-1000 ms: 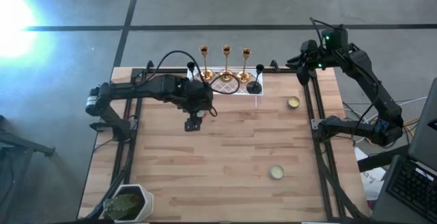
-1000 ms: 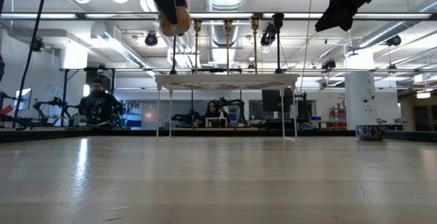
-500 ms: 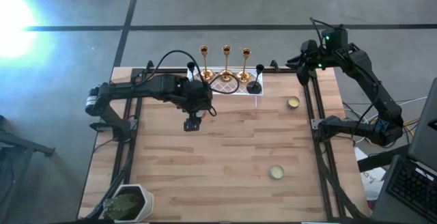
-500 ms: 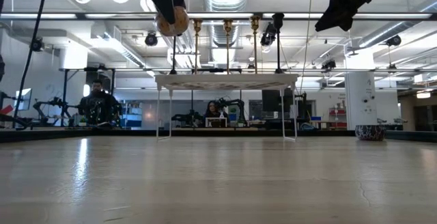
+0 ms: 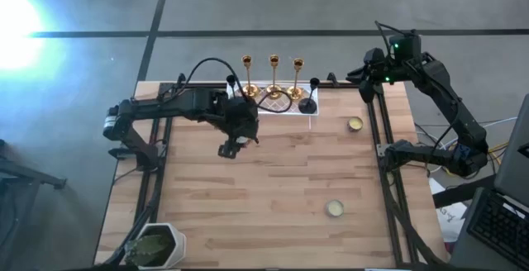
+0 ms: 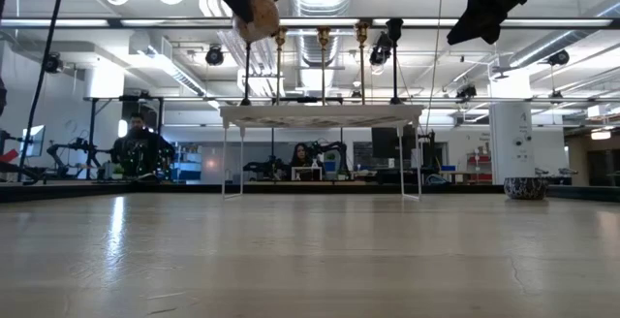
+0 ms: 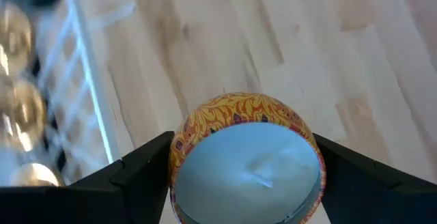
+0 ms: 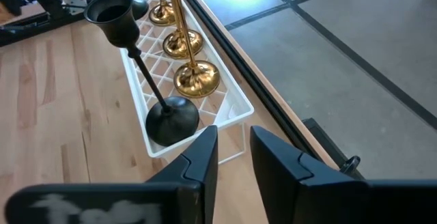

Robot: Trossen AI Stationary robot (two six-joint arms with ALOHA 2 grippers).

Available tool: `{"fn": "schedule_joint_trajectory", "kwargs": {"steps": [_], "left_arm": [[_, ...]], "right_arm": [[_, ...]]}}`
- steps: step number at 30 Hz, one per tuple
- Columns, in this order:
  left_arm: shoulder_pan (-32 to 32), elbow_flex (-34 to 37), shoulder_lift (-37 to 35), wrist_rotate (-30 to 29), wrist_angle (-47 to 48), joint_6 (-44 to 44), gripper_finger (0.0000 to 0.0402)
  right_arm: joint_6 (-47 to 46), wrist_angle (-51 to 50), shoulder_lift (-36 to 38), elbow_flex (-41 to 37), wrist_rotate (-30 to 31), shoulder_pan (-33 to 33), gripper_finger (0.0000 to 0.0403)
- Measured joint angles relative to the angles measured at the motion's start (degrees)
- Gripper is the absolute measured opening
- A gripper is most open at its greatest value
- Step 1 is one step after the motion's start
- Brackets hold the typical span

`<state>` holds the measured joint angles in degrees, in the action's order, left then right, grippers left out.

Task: Pick & Place candle stick holders
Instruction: Put the white scented candle on the shelf

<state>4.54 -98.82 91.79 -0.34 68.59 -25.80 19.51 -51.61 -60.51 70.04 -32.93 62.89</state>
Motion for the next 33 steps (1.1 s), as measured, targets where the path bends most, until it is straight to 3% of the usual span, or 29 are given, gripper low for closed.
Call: {"fn": "schedule_joint_trajectory", "kwargs": {"steps": [11, 16, 25, 33], "left_arm": [[0.0, -0.4, 0.0, 4.6, -0.9, -46.5, 0.0301], [0.4, -0.3, 0.2, 4.7, -1.4, -60.8, 0.0301], [3.7, -2.3, 3.8, 4.3, -1.3, -66.1, 0.0301], [7.6, -14.3, 11.1, 6.2, 8.3, -68.3, 0.0301]], "right_arm": [[0.0, 0.0, 0.0, 0.0, 0.0, 0.0, 0.0087], [0.0, 0.0, 0.0, 0.0, 0.0, 0.0, 0.0077], [0.0, 0.0, 0.0, 0.0, 0.0, 0.0, 0.007], [0.0, 0.0, 0.0, 0.0, 0.0, 0.0, 0.0084]]}}
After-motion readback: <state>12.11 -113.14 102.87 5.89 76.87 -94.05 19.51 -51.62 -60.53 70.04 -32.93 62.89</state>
